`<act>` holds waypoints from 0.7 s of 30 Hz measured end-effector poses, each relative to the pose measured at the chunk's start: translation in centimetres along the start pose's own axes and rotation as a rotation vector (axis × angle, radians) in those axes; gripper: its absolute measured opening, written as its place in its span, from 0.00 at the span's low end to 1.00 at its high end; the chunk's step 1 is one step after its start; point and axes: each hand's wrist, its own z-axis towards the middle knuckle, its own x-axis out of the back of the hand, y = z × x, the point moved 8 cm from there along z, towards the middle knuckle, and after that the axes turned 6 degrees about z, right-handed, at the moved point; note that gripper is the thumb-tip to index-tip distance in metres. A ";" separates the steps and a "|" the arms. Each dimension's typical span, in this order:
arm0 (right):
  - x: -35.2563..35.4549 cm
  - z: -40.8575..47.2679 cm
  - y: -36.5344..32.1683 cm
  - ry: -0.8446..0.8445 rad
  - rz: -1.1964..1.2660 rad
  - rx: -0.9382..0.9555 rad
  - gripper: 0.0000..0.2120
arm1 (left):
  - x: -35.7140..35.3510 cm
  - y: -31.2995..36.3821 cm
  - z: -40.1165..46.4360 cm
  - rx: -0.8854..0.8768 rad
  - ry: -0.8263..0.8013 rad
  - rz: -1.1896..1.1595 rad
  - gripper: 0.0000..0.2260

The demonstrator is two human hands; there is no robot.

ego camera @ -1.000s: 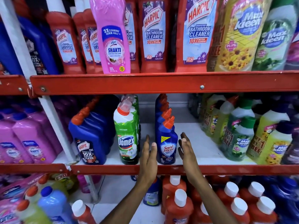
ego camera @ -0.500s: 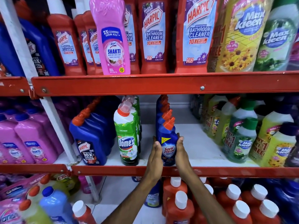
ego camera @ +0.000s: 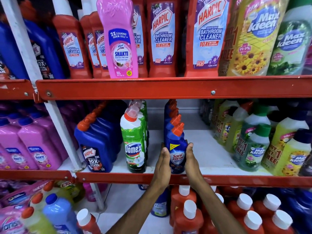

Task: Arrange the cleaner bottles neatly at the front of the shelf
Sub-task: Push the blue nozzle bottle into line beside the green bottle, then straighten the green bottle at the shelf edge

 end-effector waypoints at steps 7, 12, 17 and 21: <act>2.1 -3.2 -2.0 0.271 0.123 0.302 0.29 | 2.7 -0.1 -2.4 -0.115 0.084 0.179 0.28; 0.5 -8.3 -4.2 0.446 0.067 0.696 0.15 | 9.4 0.4 -6.0 -0.284 0.345 0.184 0.15; -6.0 -9.0 -2.4 0.309 -0.055 0.634 0.11 | 15.5 1.7 -6.6 -0.374 0.554 0.138 0.08; -9.2 -6.7 0.8 0.271 -0.110 0.403 0.14 | 17.3 1.0 -4.0 -0.308 0.456 0.195 0.17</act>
